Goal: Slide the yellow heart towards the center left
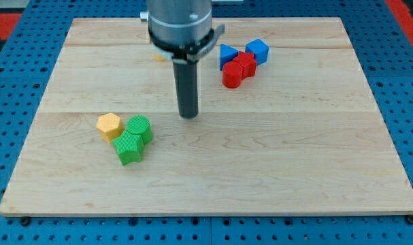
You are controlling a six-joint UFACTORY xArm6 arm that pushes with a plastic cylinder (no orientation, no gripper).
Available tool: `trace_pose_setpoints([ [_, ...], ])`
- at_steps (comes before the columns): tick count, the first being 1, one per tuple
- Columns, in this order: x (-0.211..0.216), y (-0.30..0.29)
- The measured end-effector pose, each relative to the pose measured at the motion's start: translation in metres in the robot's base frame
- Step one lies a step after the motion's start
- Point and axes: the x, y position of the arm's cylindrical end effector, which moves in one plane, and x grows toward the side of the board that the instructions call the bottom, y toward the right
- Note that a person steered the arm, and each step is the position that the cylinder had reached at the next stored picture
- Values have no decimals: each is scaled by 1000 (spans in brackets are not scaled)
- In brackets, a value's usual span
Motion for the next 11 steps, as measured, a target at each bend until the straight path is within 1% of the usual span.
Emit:
trace_pose_setpoints([
  [1,-61,-26],
  [2,-75,20],
  [3,-107,27],
  [4,-157,8],
  [5,-165,-17],
  [7,-160,-36],
  [8,-146,-64],
  [9,-122,-89],
  [10,-108,-103],
  [11,-152,-106],
])
